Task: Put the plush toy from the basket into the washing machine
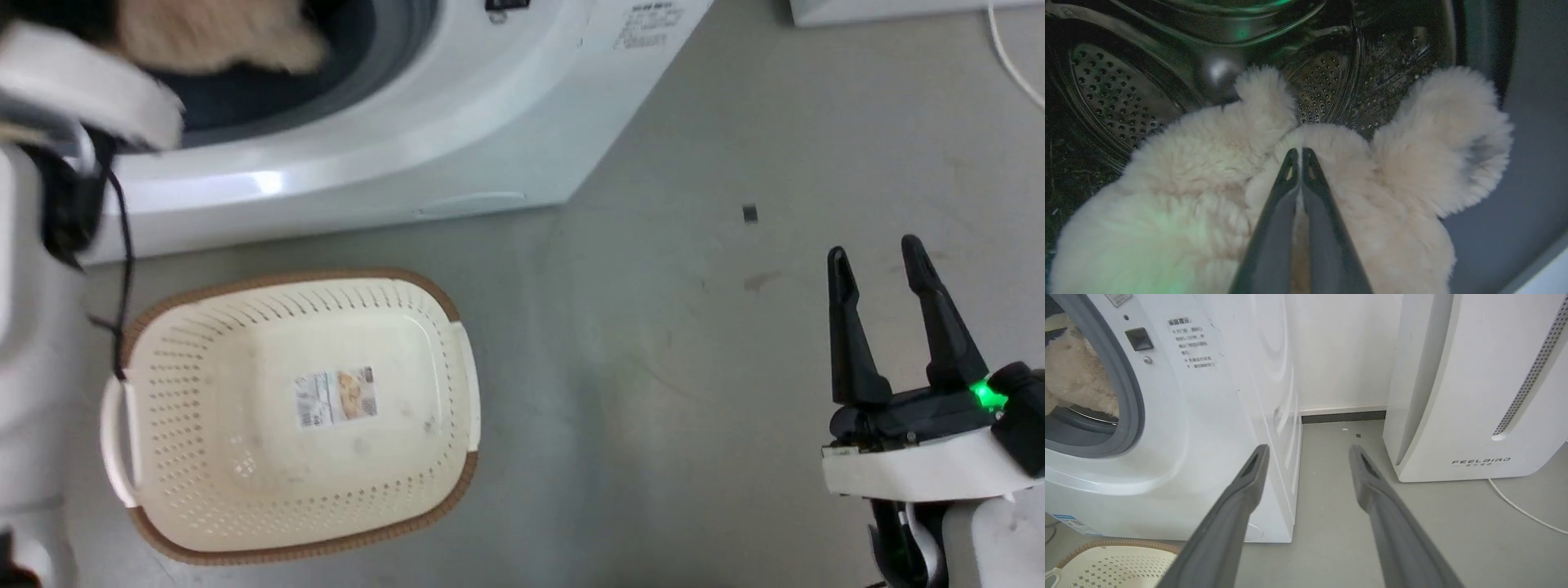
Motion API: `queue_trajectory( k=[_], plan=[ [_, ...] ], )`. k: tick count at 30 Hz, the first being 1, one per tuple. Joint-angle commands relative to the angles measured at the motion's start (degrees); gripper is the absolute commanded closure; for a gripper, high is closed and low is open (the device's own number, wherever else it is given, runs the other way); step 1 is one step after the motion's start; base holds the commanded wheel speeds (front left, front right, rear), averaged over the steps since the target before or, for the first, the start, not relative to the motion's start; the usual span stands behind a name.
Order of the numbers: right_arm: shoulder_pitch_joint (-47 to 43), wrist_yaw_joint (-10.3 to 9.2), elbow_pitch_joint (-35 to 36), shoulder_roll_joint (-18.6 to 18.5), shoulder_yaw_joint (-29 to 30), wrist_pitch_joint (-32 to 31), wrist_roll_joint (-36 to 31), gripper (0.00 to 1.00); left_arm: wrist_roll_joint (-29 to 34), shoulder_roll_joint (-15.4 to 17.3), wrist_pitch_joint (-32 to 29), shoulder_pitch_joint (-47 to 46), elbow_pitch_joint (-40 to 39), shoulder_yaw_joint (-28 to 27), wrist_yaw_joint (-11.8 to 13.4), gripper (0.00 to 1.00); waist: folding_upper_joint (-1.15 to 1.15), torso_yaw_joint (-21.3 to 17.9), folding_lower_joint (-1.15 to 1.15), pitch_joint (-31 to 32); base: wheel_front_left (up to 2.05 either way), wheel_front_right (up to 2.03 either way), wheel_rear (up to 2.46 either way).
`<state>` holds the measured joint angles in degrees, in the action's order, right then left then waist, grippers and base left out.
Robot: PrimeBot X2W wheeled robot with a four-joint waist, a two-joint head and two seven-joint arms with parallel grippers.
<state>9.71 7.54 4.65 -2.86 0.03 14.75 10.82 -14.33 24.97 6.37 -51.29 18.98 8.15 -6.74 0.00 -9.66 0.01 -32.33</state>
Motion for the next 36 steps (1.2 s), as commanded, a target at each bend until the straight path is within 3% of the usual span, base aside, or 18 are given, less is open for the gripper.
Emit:
queue_trajectory(
  k=[1, 6, 12, 23, 30, 31, 32, 36],
  plan=[
    [1.3, -0.05, 0.5, 0.0, 0.0, 0.2, 0.7, 0.00, -0.3, 1.5, -1.0, -5.1, 2.1, 0.5, -0.3, 1.00, 0.00, -2.5, -0.01, -5.9, 0.00, 0.00, 0.00],
    [2.1, -0.05, 0.7, 0.0, -0.9, 0.2, 1.5, 0.00, -0.9, 4.6, -3.3, -15.7, 10.4, 2.3, -0.6, 1.00, 0.00, -3.5, -0.01, -9.3, 0.00, 0.00, 0.00],
    [2.6, -0.05, 1.0, 0.0, -1.2, 0.2, 1.6, 0.00, -2.4, 6.1, -5.3, -24.2, 19.9, 3.6, -0.7, 1.00, 0.00, -3.9, -0.01, -11.6, 0.00, 0.00, 0.00],
    [3.6, -0.05, 1.2, 0.0, -2.0, 0.2, 1.4, 0.00, -8.3, 6.4, -12.8, -27.4, 31.8, 13.5, -0.7, 1.00, 0.00, -3.1, -0.01, -13.7, 0.00, 0.00, 0.00],
    [4.3, -0.05, 0.8, 0.0, -1.9, 0.2, 1.2, 0.00, -11.7, 7.9, -10.6, -27.9, 32.5, 19.0, -0.7, 1.00, 0.00, -2.7, -0.01, -13.6, 0.00, 0.00, 0.00],
    [4.4, -0.05, 0.7, 0.0, -1.9, 0.2, 1.1, 0.00, -11.9, 8.1, -9.4, -27.8, 32.5, 19.9, -0.7, 0.65, 0.00, -2.6, -0.01, -13.3, 0.00, 0.00, 0.00],
    [4.5, -0.05, 0.7, 0.0, -1.8, 0.2, 1.0, 0.00, -12.0, 8.3, -8.1, -27.6, 32.7, 20.7, -0.7, 0.00, 0.00, -2.4, -0.01, -12.9, 0.00, 0.00, 0.00],
    [4.8, -0.05, 0.3, 0.0, -1.3, 0.2, 0.5, 0.00, -13.3, 7.9, -2.3, -26.1, 33.5, 23.1, -0.7, 0.00, 0.00, -1.7, -0.01, -10.3, 0.00, 0.00, 0.00]
  ],
)
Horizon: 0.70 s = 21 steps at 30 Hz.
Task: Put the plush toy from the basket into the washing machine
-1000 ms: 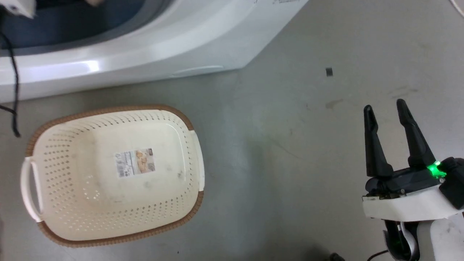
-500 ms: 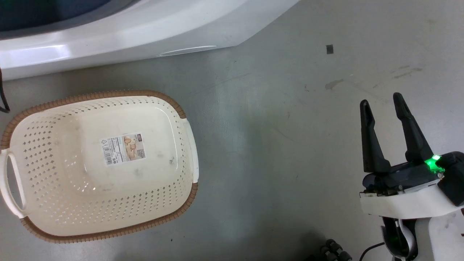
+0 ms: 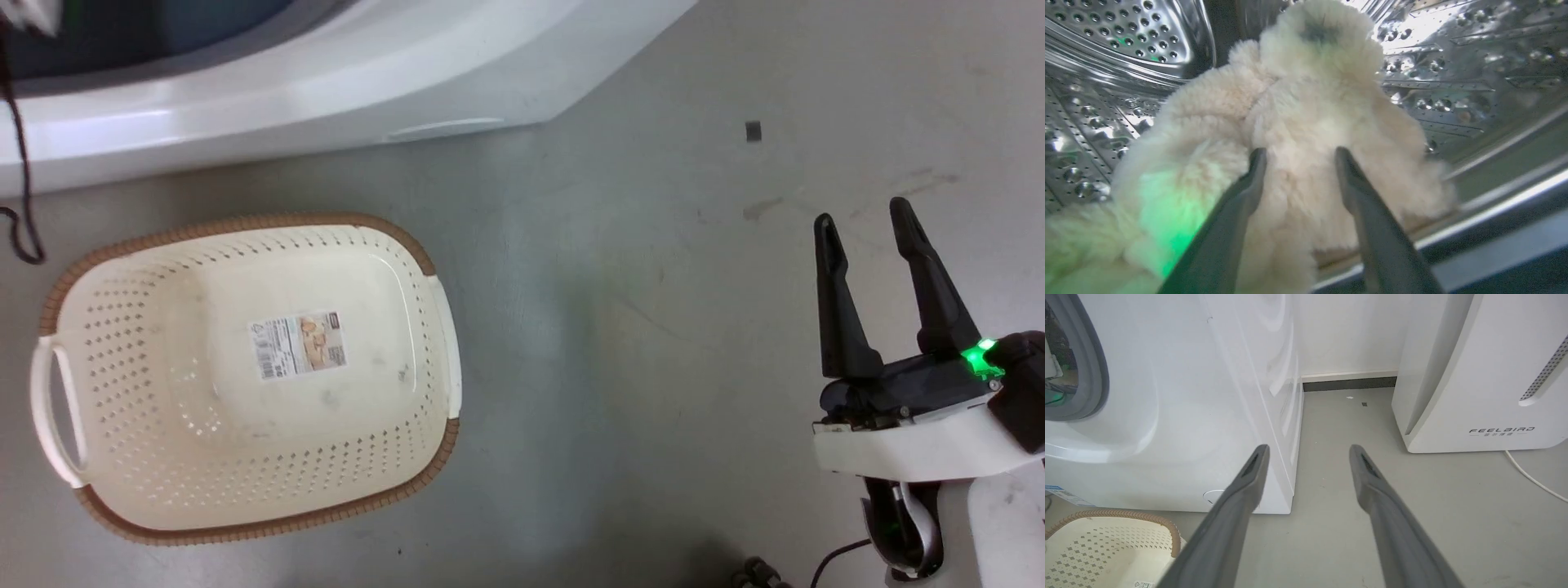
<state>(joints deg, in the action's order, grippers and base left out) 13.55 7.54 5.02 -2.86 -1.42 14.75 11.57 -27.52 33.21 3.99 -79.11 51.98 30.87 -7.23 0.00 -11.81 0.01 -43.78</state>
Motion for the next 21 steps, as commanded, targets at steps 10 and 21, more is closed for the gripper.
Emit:
queue_trajectory(
  k=[10, 21],
  plan=[
    [-0.3, -0.05, -2.0, 0.0, 1.4, 0.3, -2.9, 0.00, -3.7, -4.2, 10.4, 10.9, 3.0, 2.2, -0.2, 0.00, 0.00, 4.0, -0.01, 13.7, 0.00, 0.00, 0.00],
    [-3.8, -0.05, -3.6, 0.0, 2.3, 0.3, -5.0, 0.00, 0.3, -8.2, 11.0, 35.4, -22.6, -9.9, 6.6, 0.00, 0.00, 9.3, -0.01, 27.7, 0.00, 0.00, 0.00]
  ],
)
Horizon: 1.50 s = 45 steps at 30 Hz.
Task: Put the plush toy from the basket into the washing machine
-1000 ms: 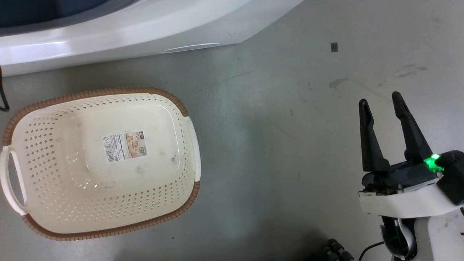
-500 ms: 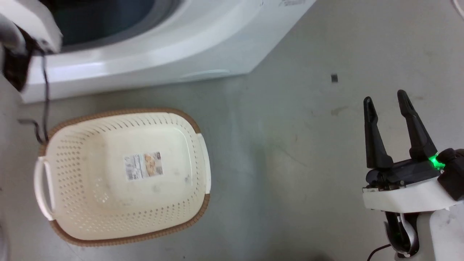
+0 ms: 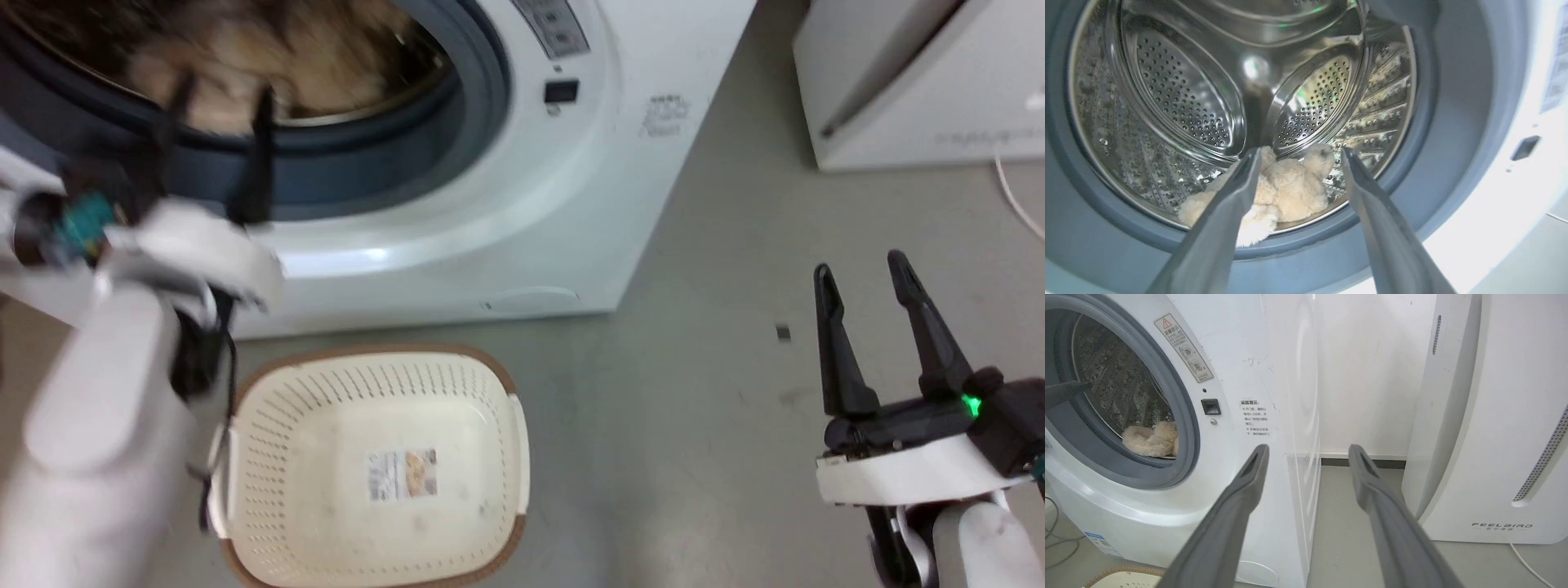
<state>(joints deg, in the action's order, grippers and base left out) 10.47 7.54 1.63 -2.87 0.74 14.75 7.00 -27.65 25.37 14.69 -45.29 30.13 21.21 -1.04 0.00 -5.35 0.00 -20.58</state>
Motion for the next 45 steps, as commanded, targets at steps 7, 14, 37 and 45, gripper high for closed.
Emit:
queue_trajectory(
  k=[7, 14, 37, 45],
  plan=[
    [-3.5, -0.05, -1.0, 0.0, -0.2, 0.3, -0.7, 0.00, 4.7, -3.3, 0.3, 19.4, -15.7, -5.7, 5.0, 0.00, 0.00, 4.2, 0.00, 10.0, 0.00, 0.00, 0.00],
    [-6.6, -0.05, -1.5, 0.0, -0.4, 0.3, -0.3, 0.00, 8.8, -7.2, 0.3, 34.3, -25.4, -9.5, 7.3, 0.00, 0.00, 4.6, 0.00, 13.6, 0.00, 0.00, 0.00],
    [-9.3, 0.00, -2.5, 0.0, -2.6, 0.0, 1.1, 1.00, 18.0, -14.6, 0.0, 47.7, -30.5, -14.3, 4.9, 1.00, 0.00, 4.4, 0.00, 16.1, 0.00, 0.00, 0.00],
    [-9.4, 0.00, -2.5, 0.0, -2.5, -0.9, 0.7, 1.00, 18.5, -15.0, -0.9, 47.6, -30.5, -14.7, 4.7, 1.00, 0.00, 4.5, 0.00, 16.4, 0.00, 0.00, 0.00]
  ],
)
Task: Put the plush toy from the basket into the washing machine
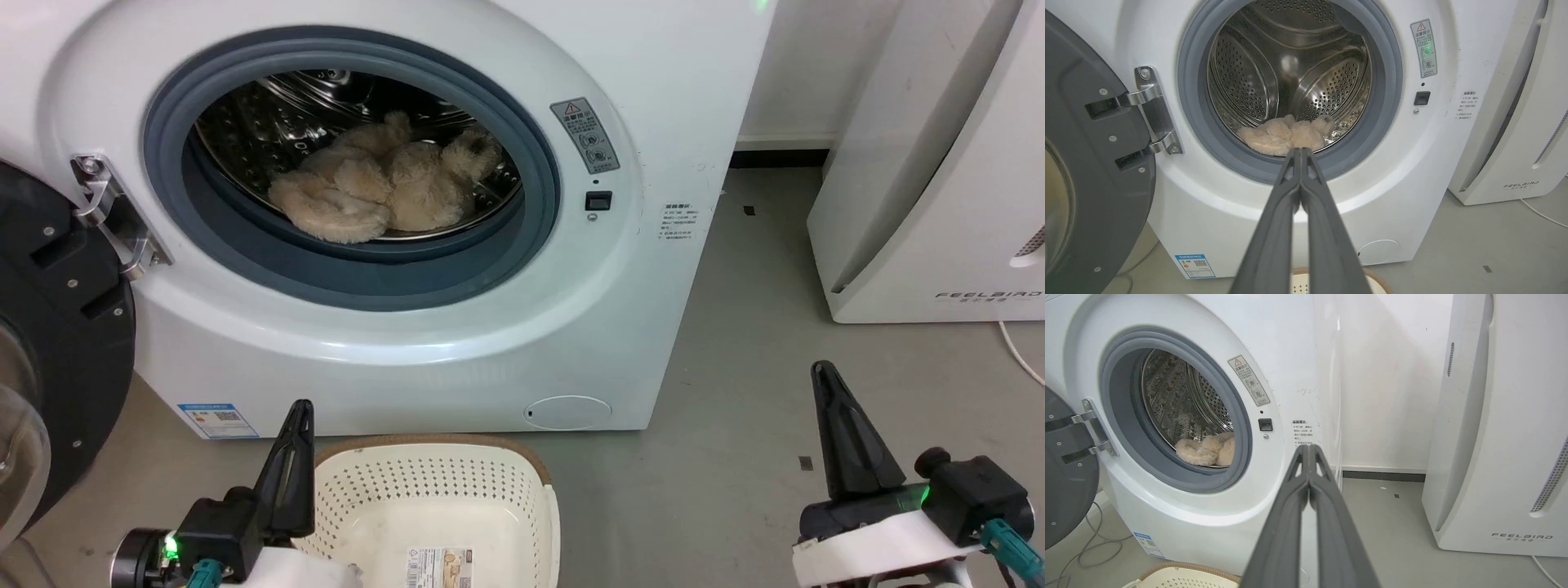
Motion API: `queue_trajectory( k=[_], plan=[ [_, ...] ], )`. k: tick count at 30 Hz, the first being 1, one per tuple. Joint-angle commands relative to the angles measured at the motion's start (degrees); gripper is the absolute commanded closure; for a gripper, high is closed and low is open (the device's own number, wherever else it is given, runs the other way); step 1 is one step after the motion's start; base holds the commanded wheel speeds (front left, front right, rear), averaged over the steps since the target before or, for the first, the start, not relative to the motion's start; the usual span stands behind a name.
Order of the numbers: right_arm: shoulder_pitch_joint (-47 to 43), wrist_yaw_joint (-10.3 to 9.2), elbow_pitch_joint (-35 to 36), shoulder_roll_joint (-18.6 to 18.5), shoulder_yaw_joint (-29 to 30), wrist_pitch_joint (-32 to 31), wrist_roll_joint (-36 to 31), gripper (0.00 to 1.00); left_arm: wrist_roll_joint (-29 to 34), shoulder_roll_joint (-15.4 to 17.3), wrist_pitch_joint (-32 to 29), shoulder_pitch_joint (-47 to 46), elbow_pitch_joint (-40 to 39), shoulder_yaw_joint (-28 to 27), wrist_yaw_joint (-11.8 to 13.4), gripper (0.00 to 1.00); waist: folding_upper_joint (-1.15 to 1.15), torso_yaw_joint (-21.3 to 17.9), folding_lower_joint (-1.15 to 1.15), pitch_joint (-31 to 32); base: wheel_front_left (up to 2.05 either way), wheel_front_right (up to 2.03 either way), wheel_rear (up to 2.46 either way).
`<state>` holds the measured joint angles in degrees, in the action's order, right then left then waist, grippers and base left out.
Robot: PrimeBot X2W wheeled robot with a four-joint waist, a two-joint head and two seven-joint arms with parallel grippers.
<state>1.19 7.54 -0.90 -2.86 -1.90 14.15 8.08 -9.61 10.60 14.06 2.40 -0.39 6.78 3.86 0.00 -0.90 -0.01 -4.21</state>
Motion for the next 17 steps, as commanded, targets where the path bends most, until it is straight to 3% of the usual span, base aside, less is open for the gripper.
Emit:
queue_trajectory(
  k=[1, 17],
  plan=[
    [-0.1, 0.00, 0.1, 0.0, 0.1, -0.4, -0.5, 1.00, 0.6, -0.3, -0.4, -0.2, 0.0, -0.3, -0.2, 1.00, 0.00, 0.0, 0.01, 0.1, 0.00, 0.00, 0.00],
    [-0.2, -0.01, 0.2, 0.0, 0.3, -2.2, -1.5, 1.00, 1.7, -1.3, -2.2, -0.5, 0.1, -1.1, -0.7, 1.00, 0.00, 0.1, 0.01, 0.6, 0.00, 0.00, 0.00]
  ],
)
